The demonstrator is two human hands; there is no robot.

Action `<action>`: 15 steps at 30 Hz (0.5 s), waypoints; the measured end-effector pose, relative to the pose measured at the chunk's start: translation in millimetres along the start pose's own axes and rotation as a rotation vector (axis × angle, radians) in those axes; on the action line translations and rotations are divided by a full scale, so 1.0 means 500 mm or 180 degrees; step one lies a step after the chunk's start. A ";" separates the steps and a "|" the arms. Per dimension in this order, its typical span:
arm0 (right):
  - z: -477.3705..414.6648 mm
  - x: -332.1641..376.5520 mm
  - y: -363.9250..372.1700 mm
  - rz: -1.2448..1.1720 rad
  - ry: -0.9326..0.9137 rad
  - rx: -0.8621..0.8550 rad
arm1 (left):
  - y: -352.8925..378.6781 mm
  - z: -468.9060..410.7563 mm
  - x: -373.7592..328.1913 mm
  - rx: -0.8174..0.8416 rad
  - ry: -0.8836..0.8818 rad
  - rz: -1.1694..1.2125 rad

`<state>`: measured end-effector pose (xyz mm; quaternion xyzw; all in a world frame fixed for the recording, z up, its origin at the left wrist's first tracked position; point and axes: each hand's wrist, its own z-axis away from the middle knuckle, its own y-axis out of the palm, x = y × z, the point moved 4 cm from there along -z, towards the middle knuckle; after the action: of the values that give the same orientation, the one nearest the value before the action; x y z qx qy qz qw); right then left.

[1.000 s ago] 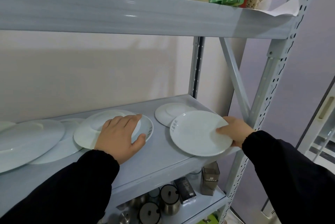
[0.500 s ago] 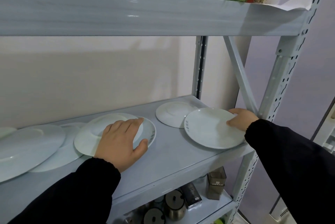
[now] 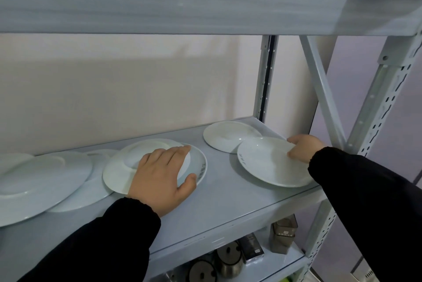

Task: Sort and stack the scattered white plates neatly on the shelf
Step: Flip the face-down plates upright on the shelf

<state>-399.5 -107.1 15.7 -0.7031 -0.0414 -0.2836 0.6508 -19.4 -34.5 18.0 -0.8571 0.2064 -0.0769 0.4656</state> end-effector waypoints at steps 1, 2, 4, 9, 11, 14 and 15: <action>-0.002 0.004 0.001 0.0025 -0.0008 -0.0021 | 0.000 0.000 0.000 0.0009 -0.0004 0.0002; -0.003 0.007 0.002 0.0035 -0.0019 -0.0023 | -0.001 -0.001 0.000 0.0022 -0.0006 0.0001; -0.006 0.015 0.005 0.0025 -0.0035 -0.0015 | -0.001 -0.001 0.000 0.0050 -0.0015 -0.0005; -0.007 0.042 0.010 -0.0118 -0.0111 -0.0080 | -0.002 -0.001 0.003 0.0011 -0.0045 0.0017; -0.006 0.048 0.016 -0.0130 -0.0096 -0.0029 | -0.002 0.000 0.005 -0.0011 -0.0057 0.0025; -0.003 0.046 0.020 -0.0061 -0.0068 0.0005 | -0.002 0.000 0.005 -0.0046 -0.0062 0.0034; -0.003 0.044 0.021 -0.0056 -0.0051 0.0021 | -0.002 0.000 0.005 -0.0065 -0.0054 0.0034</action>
<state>-377.0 -117.0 16.1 -0.7028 -0.0537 -0.2835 0.6502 -17.0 -35.1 18.7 -0.8614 0.2077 -0.0650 0.4590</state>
